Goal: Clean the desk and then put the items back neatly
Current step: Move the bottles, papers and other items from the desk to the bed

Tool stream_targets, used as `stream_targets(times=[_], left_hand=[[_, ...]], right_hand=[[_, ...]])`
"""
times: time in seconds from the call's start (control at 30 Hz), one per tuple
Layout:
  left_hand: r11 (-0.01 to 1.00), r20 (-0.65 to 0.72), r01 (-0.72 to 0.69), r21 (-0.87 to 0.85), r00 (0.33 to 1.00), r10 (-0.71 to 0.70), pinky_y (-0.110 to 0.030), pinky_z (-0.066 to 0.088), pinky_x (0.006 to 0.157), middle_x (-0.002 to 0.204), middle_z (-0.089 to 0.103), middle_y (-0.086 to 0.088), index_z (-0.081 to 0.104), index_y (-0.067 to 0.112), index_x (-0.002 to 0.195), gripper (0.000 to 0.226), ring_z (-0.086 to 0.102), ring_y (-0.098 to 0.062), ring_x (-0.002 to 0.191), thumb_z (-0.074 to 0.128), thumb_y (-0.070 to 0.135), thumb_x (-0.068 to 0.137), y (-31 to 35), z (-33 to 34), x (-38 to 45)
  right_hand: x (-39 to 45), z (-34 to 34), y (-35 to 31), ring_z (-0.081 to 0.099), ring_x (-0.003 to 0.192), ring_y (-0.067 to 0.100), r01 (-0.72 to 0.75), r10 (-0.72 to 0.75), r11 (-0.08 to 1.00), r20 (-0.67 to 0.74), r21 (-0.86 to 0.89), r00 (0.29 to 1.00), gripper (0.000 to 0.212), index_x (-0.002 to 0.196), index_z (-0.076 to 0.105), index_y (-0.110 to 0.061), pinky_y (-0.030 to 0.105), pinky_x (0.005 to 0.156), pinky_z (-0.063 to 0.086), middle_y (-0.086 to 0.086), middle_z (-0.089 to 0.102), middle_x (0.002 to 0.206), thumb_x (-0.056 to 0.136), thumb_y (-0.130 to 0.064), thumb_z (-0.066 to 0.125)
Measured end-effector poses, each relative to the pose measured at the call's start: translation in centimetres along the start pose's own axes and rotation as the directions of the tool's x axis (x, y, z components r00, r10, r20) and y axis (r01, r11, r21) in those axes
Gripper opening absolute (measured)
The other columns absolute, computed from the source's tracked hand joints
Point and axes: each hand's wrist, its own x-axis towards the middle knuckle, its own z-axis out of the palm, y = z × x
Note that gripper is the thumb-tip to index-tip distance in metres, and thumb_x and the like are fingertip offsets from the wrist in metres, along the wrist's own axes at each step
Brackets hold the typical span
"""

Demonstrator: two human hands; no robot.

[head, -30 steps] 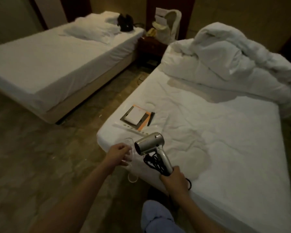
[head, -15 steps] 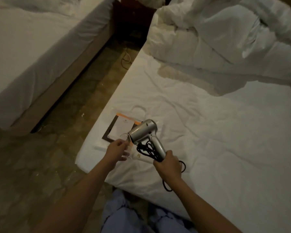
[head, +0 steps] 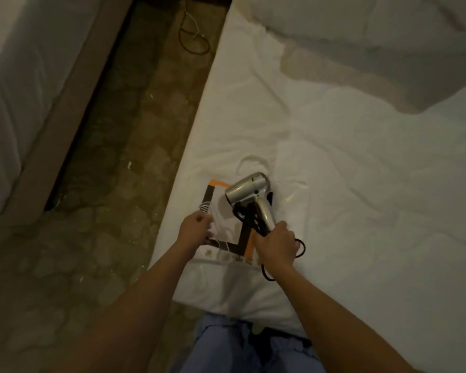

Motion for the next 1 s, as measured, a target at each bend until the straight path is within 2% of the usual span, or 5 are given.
stream_targets(times=[0.33, 0.53, 0.63, 0.8, 1.0], left_hand=[[0.993, 0.121, 0.109, 0.044, 0.986, -0.113, -0.025, 0.041, 0.050, 0.067, 0.050, -0.005, 0.052, 0.011, 0.074, 0.023, 0.050, -0.016, 0.057, 0.051, 0.016, 0.096, -1.3, -0.2, 7.1], [0.987, 0.158, 0.073, 0.146, 0.983, -0.096, -0.027, 0.045, 0.055, 0.077, 0.055, -0.012, 0.056, 0.004, 0.091, 0.015, 0.052, -0.017, 0.060, 0.056, 0.019, 0.094, -0.9, 0.8, 8.5], [0.977, 0.130, 0.072, 0.199, 0.987, -0.099, -0.029, 0.046, 0.056, 0.085, 0.059, -0.017, 0.057, 0.005, 0.091, 0.016, 0.054, -0.020, 0.060, 0.059, 0.020, 0.092, -1.2, 1.1, 9.4], [0.880, 0.038, -0.027, 0.475, 0.999, 0.010, -0.030, 0.041, 0.077, 0.111, 0.063, -0.016, 0.055, 0.005, 0.114, 0.035, 0.059, -0.032, 0.103, 0.063, 0.027, 0.088, -1.6, 0.0, 9.6], [0.831, 0.095, -0.102, 0.547, 0.994, 0.060, -0.028, 0.044, 0.071, 0.106, 0.066, -0.016, 0.055, 0.006, 0.110, 0.026, 0.061, -0.029, 0.096, 0.061, 0.020, 0.088, -0.6, -2.7, 6.9]], right_hand=[[4.0, 5.4, -2.6, 0.055, 0.108, 0.031, -0.070, 0.049, 0.973, 0.099, 0.221, 0.994, 0.069, 0.123, 0.043, -0.004, 0.045, 0.089, 0.050, 0.015, 0.056, 0.119, 0.077, -0.046, 0.073], [4.6, 5.7, -1.4, 0.047, 0.123, 0.021, 0.001, -0.126, 0.921, 0.293, 0.390, 0.948, 0.098, 0.153, 0.008, -0.023, 0.030, 0.103, 0.040, 0.006, 0.043, 0.138, 0.081, -0.021, 0.074], [5.0, 5.4, -0.9, 0.053, 0.118, 0.024, -0.020, -0.086, 0.948, 0.317, 0.317, 0.945, 0.078, 0.148, 0.025, -0.009, 0.026, 0.096, 0.044, 0.011, 0.050, 0.135, 0.085, -0.021, 0.069], [4.9, 4.3, -0.3, 0.051, 0.092, 0.017, -0.015, -0.048, 0.978, 0.298, 0.206, 0.953, 0.035, 0.114, 0.047, -0.005, 0.021, 0.067, 0.041, 0.009, 0.053, 0.107, 0.088, -0.020, 0.065], [3.6, 1.2, -0.3, 0.052, 0.110, 0.026, 0.097, -0.107, 0.994, 0.281, 0.049, 0.954, 0.051, 0.125, 0.044, -0.002, 0.028, 0.086, 0.041, 0.016, 0.051, 0.122, 0.086, -0.025, 0.067]])
